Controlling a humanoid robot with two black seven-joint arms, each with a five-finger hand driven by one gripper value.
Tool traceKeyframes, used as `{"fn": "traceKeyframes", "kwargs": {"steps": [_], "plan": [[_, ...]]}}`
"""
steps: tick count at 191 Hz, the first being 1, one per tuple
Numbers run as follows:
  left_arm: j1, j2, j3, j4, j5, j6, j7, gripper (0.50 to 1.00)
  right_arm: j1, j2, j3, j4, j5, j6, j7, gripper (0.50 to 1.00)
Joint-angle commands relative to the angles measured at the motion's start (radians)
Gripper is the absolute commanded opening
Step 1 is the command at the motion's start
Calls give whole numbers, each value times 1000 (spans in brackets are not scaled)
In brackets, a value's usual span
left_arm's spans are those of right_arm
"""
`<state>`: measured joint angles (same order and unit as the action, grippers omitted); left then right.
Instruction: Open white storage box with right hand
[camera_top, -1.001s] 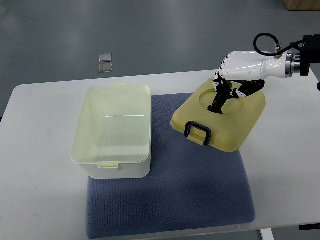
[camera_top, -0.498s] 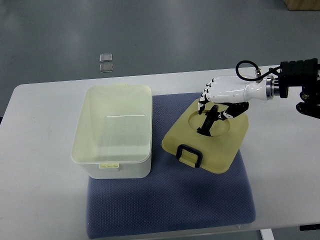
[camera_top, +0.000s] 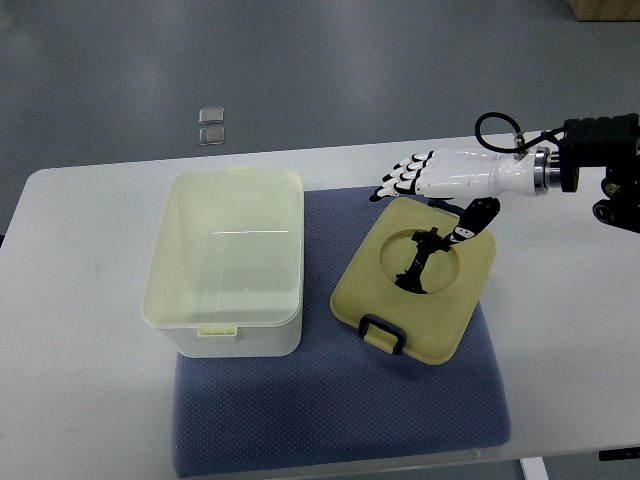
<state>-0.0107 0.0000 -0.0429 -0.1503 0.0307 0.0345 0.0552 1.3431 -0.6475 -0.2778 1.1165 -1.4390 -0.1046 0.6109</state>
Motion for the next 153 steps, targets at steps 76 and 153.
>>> {"fn": "traceKeyframes", "kwargs": {"steps": [76,153], "plan": [[0,0,0,0,0,-1,0,1000,-171,124,480,-285,782,358,-88,928],[0,0,0,0,0,-1,0,1000,-332,338,686,-471,1448,362,-445,928]]}}
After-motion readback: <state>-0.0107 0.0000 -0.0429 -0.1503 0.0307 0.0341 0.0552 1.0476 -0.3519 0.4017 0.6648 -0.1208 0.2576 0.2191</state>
